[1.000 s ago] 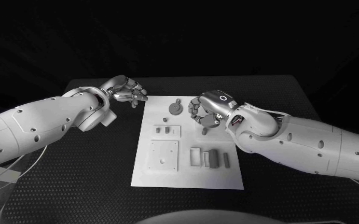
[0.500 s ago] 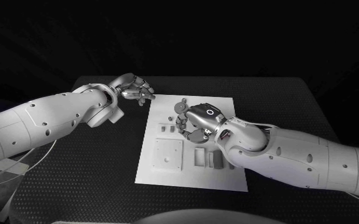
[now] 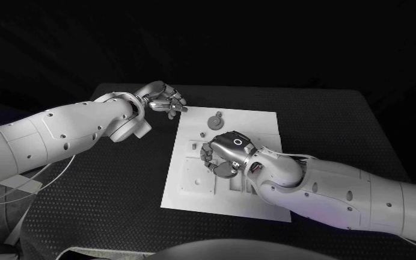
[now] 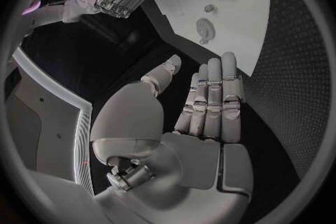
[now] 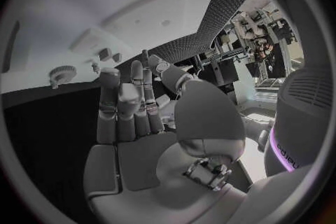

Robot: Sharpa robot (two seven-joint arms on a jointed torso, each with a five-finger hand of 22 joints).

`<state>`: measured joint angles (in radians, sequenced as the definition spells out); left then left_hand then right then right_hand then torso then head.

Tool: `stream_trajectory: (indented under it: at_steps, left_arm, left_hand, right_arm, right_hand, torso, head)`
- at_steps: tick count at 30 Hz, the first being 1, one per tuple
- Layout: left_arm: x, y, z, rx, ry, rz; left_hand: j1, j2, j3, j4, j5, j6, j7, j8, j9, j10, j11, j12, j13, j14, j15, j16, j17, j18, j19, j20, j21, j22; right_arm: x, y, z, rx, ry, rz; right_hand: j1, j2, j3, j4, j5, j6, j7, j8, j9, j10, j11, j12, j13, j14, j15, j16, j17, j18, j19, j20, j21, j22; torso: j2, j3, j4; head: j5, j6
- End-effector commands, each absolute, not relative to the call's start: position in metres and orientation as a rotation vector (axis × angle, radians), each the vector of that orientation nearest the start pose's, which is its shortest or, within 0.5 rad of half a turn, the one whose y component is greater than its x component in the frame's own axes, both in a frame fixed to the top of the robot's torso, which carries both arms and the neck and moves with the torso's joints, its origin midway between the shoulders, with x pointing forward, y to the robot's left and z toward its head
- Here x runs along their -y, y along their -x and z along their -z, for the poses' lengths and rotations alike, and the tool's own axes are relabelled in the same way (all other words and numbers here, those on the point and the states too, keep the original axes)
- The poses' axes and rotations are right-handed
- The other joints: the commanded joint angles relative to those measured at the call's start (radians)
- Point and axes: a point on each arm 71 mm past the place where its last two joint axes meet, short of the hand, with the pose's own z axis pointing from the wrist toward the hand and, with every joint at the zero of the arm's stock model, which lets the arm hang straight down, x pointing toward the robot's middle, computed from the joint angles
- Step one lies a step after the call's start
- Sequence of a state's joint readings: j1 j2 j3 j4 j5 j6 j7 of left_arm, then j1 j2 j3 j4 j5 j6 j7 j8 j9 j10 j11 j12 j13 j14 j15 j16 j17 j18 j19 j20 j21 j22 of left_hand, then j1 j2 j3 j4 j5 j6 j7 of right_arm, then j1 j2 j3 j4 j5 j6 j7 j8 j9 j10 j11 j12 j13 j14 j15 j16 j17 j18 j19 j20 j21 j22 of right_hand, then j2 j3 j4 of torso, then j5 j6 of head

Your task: Assemble the parts on the task board

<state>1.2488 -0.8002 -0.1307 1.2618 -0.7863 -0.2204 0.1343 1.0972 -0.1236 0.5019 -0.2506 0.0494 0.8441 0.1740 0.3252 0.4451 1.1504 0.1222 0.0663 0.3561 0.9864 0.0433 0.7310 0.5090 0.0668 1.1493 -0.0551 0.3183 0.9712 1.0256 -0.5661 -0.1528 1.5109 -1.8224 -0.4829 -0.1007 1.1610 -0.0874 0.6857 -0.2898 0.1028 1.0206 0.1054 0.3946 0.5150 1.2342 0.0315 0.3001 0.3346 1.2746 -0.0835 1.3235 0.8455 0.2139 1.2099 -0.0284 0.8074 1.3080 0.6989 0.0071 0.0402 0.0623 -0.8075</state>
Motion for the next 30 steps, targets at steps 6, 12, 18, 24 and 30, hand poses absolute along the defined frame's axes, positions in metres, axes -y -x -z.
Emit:
stream_trajectory:
  at_steps: [6, 12, 18, 24, 30]
  left_arm:
    - [-0.257, -0.525, 0.207, -1.776, 0.405, 0.931]
    - [-0.255, -0.525, 0.207, -1.778, 0.404, 0.934]
    - [-0.256, -0.525, 0.207, -1.778, 0.405, 0.932]
    - [-0.255, -0.525, 0.207, -1.78, 0.403, 0.933]
    - [-0.256, -0.525, 0.207, -1.778, 0.402, 0.931]
  left_hand:
    - [0.004, 0.001, -0.003, -0.001, 0.002, 0.0, 0.008, 0.001, -0.001, -0.003, 0.001, 0.003, 0.001, 0.009, -0.001, -0.005, 0.002, 0.048, 0.006, 0.0, -0.006, -0.001]
    - [0.004, 0.001, -0.004, -0.001, 0.002, 0.0, 0.008, 0.001, -0.001, -0.003, 0.001, 0.003, 0.001, 0.009, -0.001, -0.006, 0.003, 0.048, 0.006, 0.0, -0.007, -0.001]
    - [0.004, 0.001, -0.004, -0.001, 0.002, 0.0, 0.009, 0.001, -0.001, -0.003, 0.001, 0.003, 0.001, 0.009, -0.001, -0.007, 0.004, 0.047, 0.007, 0.0, -0.007, -0.001]
    - [0.004, 0.001, -0.004, -0.001, 0.002, 0.0, 0.009, 0.001, -0.001, -0.003, 0.001, 0.003, 0.001, 0.009, -0.001, -0.007, 0.005, 0.047, 0.007, 0.0, -0.007, -0.001]
    - [0.004, 0.001, -0.004, -0.001, 0.002, -0.001, 0.009, 0.001, -0.001, -0.003, 0.001, 0.003, 0.001, 0.01, -0.001, -0.008, 0.006, 0.047, 0.008, 0.0, -0.007, -0.001]
  right_arm:
    - [0.054, -0.402, 0.281, -1.54, 0.6, -0.831]
    - [0.055, -0.403, 0.284, -1.558, 0.611, -0.819]
    - [0.058, -0.404, 0.289, -1.584, 0.613, -0.807]
    - [0.056, -0.404, 0.291, -1.594, 0.618, -0.809]
    - [0.056, -0.405, 0.294, -1.599, 0.616, -0.801]
  right_hand:
    - [0.01, 0.002, 0.006, 0.0, 0.003, 0.004, 0.001, 0.005, 0.002, 0.058, -0.012, -0.002, 0.001, -0.001, -0.007, -0.005, 0.002, 0.048, 0.001, -0.006, 0.005, 0.018]
    - [0.01, 0.002, 0.006, 0.0, 0.003, 0.004, 0.001, 0.005, 0.002, 0.058, -0.012, -0.002, 0.001, -0.001, -0.007, -0.005, 0.002, 0.048, 0.001, -0.006, 0.005, 0.018]
    - [0.009, 0.003, 0.005, 0.0, 0.003, 0.004, 0.001, 0.005, 0.002, 0.059, -0.012, -0.003, 0.001, -0.001, -0.007, -0.006, 0.002, 0.048, 0.001, -0.006, 0.005, 0.018]
    - [0.009, 0.003, 0.005, 0.0, 0.003, 0.004, 0.001, 0.004, 0.002, 0.059, -0.012, -0.003, 0.001, 0.0, -0.007, -0.006, 0.003, 0.048, 0.001, -0.006, 0.004, 0.018]
    - [0.008, 0.004, 0.005, 0.0, 0.003, 0.004, 0.001, 0.004, 0.002, 0.059, -0.012, -0.004, 0.001, 0.0, -0.007, -0.006, 0.003, 0.048, 0.0, -0.006, 0.004, 0.017]
  torso:
    - [0.0, 0.0, -0.0011]
    - [0.0, 0.0001, -0.0004]
    - [0.0, 0.0006, -0.001]
    - [0.0, 0.0006, -0.0004]
    - [0.0, -0.0003, -0.0004]
  head:
    - [0.015, -0.008]
    - [0.019, -0.012]
    - [0.022, -0.015]
    - [0.024, -0.018]
    - [0.023, -0.021]
